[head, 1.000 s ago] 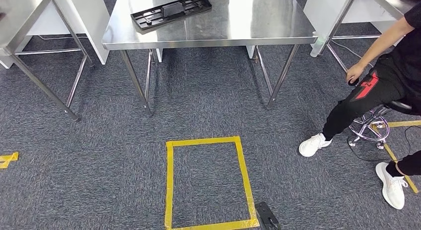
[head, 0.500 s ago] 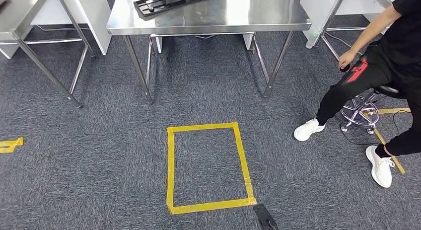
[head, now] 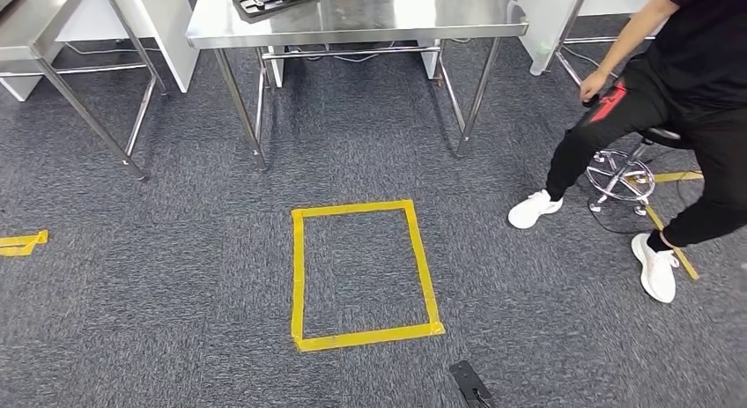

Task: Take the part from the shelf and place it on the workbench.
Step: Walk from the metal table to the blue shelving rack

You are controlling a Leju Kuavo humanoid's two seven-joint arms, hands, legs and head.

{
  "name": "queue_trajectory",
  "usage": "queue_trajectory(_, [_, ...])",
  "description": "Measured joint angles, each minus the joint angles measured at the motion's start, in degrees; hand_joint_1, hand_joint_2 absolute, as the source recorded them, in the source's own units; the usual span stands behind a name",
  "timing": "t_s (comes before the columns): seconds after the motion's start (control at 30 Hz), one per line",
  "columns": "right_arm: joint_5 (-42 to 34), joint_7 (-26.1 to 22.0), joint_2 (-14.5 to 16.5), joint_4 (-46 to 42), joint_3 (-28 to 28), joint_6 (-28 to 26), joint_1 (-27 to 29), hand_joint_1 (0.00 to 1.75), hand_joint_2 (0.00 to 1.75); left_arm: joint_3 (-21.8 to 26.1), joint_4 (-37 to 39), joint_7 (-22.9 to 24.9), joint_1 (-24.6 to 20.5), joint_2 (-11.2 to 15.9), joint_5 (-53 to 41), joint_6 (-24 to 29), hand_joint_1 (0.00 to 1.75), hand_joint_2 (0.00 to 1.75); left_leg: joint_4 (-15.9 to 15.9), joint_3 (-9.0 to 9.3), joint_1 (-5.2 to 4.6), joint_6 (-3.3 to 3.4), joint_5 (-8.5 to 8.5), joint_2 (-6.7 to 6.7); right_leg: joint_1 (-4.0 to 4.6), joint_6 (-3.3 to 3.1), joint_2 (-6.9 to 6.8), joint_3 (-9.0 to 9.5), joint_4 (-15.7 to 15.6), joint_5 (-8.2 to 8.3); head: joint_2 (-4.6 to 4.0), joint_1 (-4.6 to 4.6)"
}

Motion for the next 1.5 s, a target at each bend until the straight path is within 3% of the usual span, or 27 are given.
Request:
queue_trajectory(0.07, [-0.01,0.15,-0.03,0.01,-0.01,-0.05,-0.14,0.0,0.0,-0.03,0.01,-0.01,-0.05,-0.02,-0.16,0.02,0.0,0.0,-3.21,1.44,-0.33,0.55,-1.35,0.37,0.08,0.81,0.94,-0.96,0.23,1.19,0.0,0.11])
queue_trajectory(0.13, [0.0,0.27,-0.16,0.06,0.0,-0.07,0.04,0.0,0.0,-0.04,0.02,0.01,-0.09,-0.09,-0.2,0.03,0.0,0.0,-3.52,0.54,-0.37,1.49,-0.51,1.73,-0.06,1.4,1.27,-2.09,0.84,1.39,0.0,0.13])
queue_trajectory(0.2, [0.0,0.34,-0.19,0.1,0.03,-0.07,0.25,0.0,0.0,-0.04,0.02,0.03,-0.09,-0.12,-0.23,0.05,0.0,0.0,-3.8,-0.53,-0.24,2.3,0.51,3.17,-0.23,1.33,0.59,-4.36,5.35,-1.44,0.0,0.37])
queue_trajectory(0.27, [-0.01,0.37,-0.16,0.12,0.03,-0.11,0.29,0.0,0.0,-0.04,0.02,0.1,-0.1,-0.09,-0.29,0.07,0.0,0.0,-3.78,-1.62,-0.35,2.56,1.31,4.59,-0.43,1.32,0.07,-7.06,13.01,-5.46,0.0,0.55])
queue_trajectory(0.3, [-0.03,0.39,-0.18,0.15,0.03,-0.13,0.34,0.0,0.0,-0.04,0.02,0.17,-0.1,-0.09,-0.32,0.07,0.0,0.0,-3.75,-2.14,-0.38,2.51,1.68,5.29,-0.56,1.59,-0.05,-7.54,15.6,-6.65,0.0,0.55])
queue_trajectory(0.33, [-0.07,0.41,-0.21,0.18,0.03,-0.15,0.42,0.0,0.0,-0.04,0.02,0.25,-0.1,-0.08,-0.34,0.08,0.0,0.0,-3.72,-2.54,-0.38,2.41,1.99,5.92,-0.7,2.03,-0.2,-6.87,16.09,-7.0,0.0,0.55])
queue_trajectory(0.4, [-0.16,0.53,-0.3,0.23,0.03,-0.15,0.53,0.0,0.0,-0.04,0.02,0.39,-0.12,-0.11,-0.39,0.11,0.0,0.0,-3.67,-2.99,-0.29,2.06,2.45,7.12,-1.04,3.22,-1.24,-1.82,9.91,-5.43,0.0,0.56])
queue_trajectory(0.47, [-0.2,0.64,-0.34,0.24,0.03,-0.15,0.34,0.0,0.0,-0.05,0.02,0.51,-0.22,-0.14,-0.48,0.17,0.0,0.0,-3.59,-2.97,-0.43,1.52,2.76,8.23,-0.93,3.58,-3.43,3.77,1.24,-3.75,0.0,0.56])
queue_trajectory(0.53, [-0.21,0.72,-0.33,0.26,0.02,-0.16,0.24,0.0,0.0,-0.07,0.02,0.61,-0.43,-0.13,-0.54,0.22,0.0,0.0,-3.49,-2.94,-0.68,0.88,3.12,9.09,-0.45,2.81,-4.18,5.25,-1.88,-3.2,0.01,0.45])
queue_trajectory(0.6, [-0.22,0.8,-0.34,0.3,0.01,-0.18,0.55,0.0,0.0,-0.09,0.02,0.74,-0.69,-0.2,-0.56,0.28,0.0,0.0,-3.41,-3.04,-0.63,0.24,3.3,9.51,-0.46,1.83,-3.21,4.66,-1.72,-2.73,0.01,0.34])
queue_trajectory(0.67, [-0.2,0.84,-0.37,0.34,-0.01,-0.18,0.72,0.0,0.0,-0.1,0.02,0.85,-0.85,-0.26,-0.57,0.45,0.0,0.0,-1.72,-3.83,-0.35,-0.33,1.74,7.56,-0.92,0.66,-2.33,4.36,-1.83,-2.19,0.0,0.33])
queue_trajectory(0.73, [-0.17,0.85,-0.31,0.35,-0.03,-0.18,0.52,0.0,0.0,-0.11,0.02,0.93,-0.79,-0.23,-0.58,0.62,0.0,0.0,4.5,-6.51,-0.17,-0.6,-2.33,4.55,-1.03,-0.47,-1.31,3.88,-1.86,-1.59,0.0,0.29])
queue_trajectory(0.8, [-0.17,0.85,-0.22,0.36,-0.03,-0.18,0.48,0.0,0.0,-0.11,0.03,1.02,-0.64,-0.2,-0.57,0.68,0.0,0.0,12.0,-9.66,-0.15,-0.61,-5.63,3.44,-0.74,-1.0,-0.12,3.23,-1.75,-1.18,0.01,0.29])
queue_trajectory(0.83, [-0.17,0.85,-0.2,0.37,-0.03,-0.18,0.55,0.0,0.0,-0.1,0.03,1.04,-0.6,-0.2,-0.57,0.69,0.0,0.0,13.38,-10.14,-0.14,-0.58,-5.66,3.33,-0.64,-1.07,0.57,3.0,-1.64,-1.04,0.01,0.29])
queue_trajectory(0.87, [-0.17,0.85,-0.2,0.38,-0.04,-0.18,0.63,0.0,0.0,-0.1,0.03,1.05,-0.58,-0.19,-0.57,0.69,0.0,0.0,12.62,-9.57,-0.1,-0.52,-4.62,3.24,-0.6,-1.08,1.32,2.82,-1.47,-0.93,0.0,0.29])
queue_trajectory(0.9, [-0.17,0.85,-0.2,0.39,-0.04,-0.18,0.67,0.0,0.0,-0.1,0.03,1.05,-0.58,-0.19,-0.58,0.69,0.0,0.0,9.58,-7.9,-0.01,-0.43,-2.69,2.87,-0.6,-1.04,2.12,2.69,-1.22,-0.86,0.0,0.29])
queue_trajectory(0.97, [-0.17,0.85,-0.16,0.39,-0.05,-0.18,0.55,0.0,0.0,-0.11,0.03,1.05,-0.59,-0.17,-0.58,0.7,0.0,0.0,1.95,-4.04,0.36,-0.22,0.42,0.08,-0.42,-0.85,3.59,2.17,-0.45,-0.85,0.0,0.32])
queue_trajectory(1.03, [-0.17,0.85,-0.15,0.39,-0.05,-0.18,0.36,0.0,0.0,-0.11,0.05,1.05,-0.6,-0.15,-0.56,0.71,0.0,0.0,-1.54,-2.59,0.43,-0.02,1.07,-2.11,-0.34,-0.13,4.93,1.13,0.15,-0.63,0.01,0.34])
queue_trajectory(1.1, [-0.18,0.85,-0.22,0.4,-0.05,-0.18,0.46,0.0,0.0,-0.11,0.07,1.08,-0.6,-0.16,-0.55,0.71,0.0,0.0,-1.77,-2.89,0.2,0.48,1.23,-1.2,-0.47,0.94,6.25,0.12,0.15,-0.09,0.01,0.34])
queue_trajectory(1.13, [-0.18,0.85,-0.24,0.4,-0.05,-0.18,0.63,0.0,0.0,-0.11,0.07,1.09,-0.63,-0.19,-0.55,0.72,0.0,0.0,-2.0,-2.97,0.2,0.89,1.51,-0.45,-0.49,1.28,5.86,-0.34,0.38,-0.05,0.0,0.34])
queue_trajectory(1.2, [-0.18,0.86,-0.25,0.41,-0.04,-0.18,0.74,0.0,0.0,-0.11,0.07,1.09,-0.67,-0.26,-0.57,0.72,0.0,0.0,-2.47,-3.13,0.35,1.66,2.06,1.32,-0.29,1.37,3.13,-2.36,3.63,-1.64,0.0,0.61])
queue_trajectory(1.27, [-0.12,0.87,-0.2,0.41,-0.03,-0.18,0.5,0.0,0.0,-0.11,0.08,1.09,-0.58,-0.29,-0.57,0.72,0.0,0.0,-2.54,-3.39,0.2,1.94,2.22,3.28,-0.39,1.11,0.43,-5.71,10.91,-4.96,0.01,0.87])
queue_trajectory(1.33, [-0.03,0.87,-0.22,0.41,-0.03,-0.18,0.47,0.0,0.0,-0.11,0.09,1.09,-0.48,-0.27,-0.58,0.74,0.0,0.0,-2.52,-3.56,0.1,1.93,2.21,5.15,-0.75,1.44,-0.18,-7.78,16.3,-6.82,0.01,0.86])
queue_trajectory(1.37, [0.0,0.87,-0.26,0.41,-0.03,-0.18,0.55,0.0,0.0,-0.11,0.09,1.09,-0.48,-0.27,-0.58,0.75,0.0,0.0,-2.5,-3.56,0.14,1.9,2.2,5.95,-0.96,1.92,-0.39,-7.25,16.02,-6.52,0.01,0.87])
queue_trajectory(1.4, [0.02,0.9,-0.29,0.41,-0.03,-0.18,0.63,0.0,0.0,-0.11,0.09,1.09,-0.5,-0.28,-0.57,0.77,0.0,0.0,-2.48,-3.51,0.19,1.82,2.17,6.67,-1.17,2.55,-0.85,-5.41,13.2,-5.38,0.01,0.87])
queue_trajectory(1.47, [0.08,0.94,-0.31,0.41,-0.03,-0.17,0.53,0.0,0.0,-0.11,0.09,1.09,-0.56,-0.31,-0.57,0.84,0.0,0.0,-2.46,-3.26,0.14,1.37,2.01,7.94,-1.3,3.48,-3.19,-0.2,4.5,-2.76,0.0,0.89])
queue_trajectory(1.5, [0.12,0.96,-0.32,0.41,-0.03,-0.16,0.4,0.0,0.0,-0.11,0.08,1.09,-0.59,-0.32,-0.57,0.89,0.0,0.0,-2.46,-3.15,0.02,1.03,1.95,8.46,-1.12,3.41,-4.08,1.59,1.33,-1.96,0.0,0.85])
